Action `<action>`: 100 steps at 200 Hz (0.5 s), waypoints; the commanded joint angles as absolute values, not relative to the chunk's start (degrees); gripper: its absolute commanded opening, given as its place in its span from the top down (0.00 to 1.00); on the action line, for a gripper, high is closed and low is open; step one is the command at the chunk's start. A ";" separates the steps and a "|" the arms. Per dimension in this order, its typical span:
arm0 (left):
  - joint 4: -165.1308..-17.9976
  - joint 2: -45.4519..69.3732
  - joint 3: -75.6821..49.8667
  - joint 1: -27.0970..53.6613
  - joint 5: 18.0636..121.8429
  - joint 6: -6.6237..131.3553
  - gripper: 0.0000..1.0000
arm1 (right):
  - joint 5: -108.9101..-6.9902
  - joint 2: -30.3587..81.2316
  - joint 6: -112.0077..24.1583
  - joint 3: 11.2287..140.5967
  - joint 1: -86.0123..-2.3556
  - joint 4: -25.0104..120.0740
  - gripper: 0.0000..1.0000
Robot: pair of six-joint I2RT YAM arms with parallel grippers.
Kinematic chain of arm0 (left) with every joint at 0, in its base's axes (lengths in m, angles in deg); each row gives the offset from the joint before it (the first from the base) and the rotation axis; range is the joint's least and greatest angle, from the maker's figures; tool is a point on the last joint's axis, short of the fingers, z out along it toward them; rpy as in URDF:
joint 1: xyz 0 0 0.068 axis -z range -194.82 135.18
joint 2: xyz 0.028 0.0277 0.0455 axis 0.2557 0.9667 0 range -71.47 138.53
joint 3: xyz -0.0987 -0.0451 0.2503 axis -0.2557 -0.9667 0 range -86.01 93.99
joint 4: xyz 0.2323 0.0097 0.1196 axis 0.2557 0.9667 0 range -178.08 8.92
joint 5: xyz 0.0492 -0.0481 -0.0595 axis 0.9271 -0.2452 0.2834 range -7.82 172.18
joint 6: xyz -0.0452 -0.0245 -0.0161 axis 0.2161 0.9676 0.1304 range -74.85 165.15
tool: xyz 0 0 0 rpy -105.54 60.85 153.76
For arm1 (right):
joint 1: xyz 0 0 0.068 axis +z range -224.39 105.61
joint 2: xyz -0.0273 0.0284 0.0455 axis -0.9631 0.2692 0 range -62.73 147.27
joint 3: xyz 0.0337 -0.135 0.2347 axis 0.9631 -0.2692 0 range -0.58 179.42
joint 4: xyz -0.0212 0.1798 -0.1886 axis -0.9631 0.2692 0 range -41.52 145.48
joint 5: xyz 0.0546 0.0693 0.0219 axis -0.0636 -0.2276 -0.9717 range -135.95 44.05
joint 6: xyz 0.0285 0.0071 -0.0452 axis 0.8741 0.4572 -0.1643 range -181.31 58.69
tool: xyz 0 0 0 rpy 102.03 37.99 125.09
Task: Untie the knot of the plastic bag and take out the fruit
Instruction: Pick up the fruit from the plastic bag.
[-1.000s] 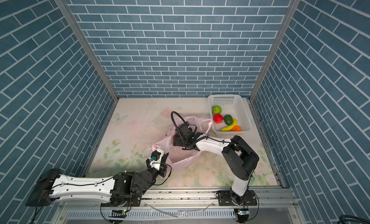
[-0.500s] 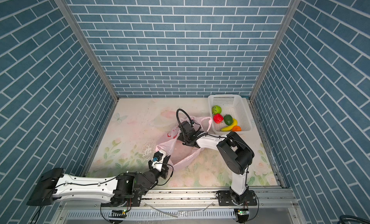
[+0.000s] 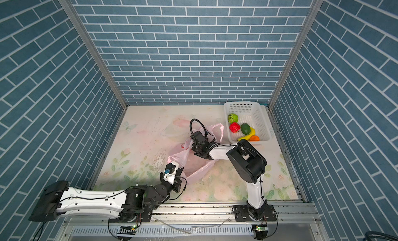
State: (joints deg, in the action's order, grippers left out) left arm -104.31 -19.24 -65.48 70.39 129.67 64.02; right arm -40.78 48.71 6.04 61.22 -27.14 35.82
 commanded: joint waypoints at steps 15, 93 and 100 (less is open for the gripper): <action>-103.92 -19.52 -66.00 70.44 129.20 64.46 0.97 | -37.55 51.18 9.27 62.34 -27.35 34.02 0.36; -103.59 -19.27 -65.71 70.44 129.68 64.62 0.97 | -37.98 46.85 8.16 58.82 -26.80 32.09 0.57; -103.76 -19.28 -65.95 70.46 130.01 64.62 0.97 | -38.23 45.83 7.80 58.32 -26.56 32.39 0.57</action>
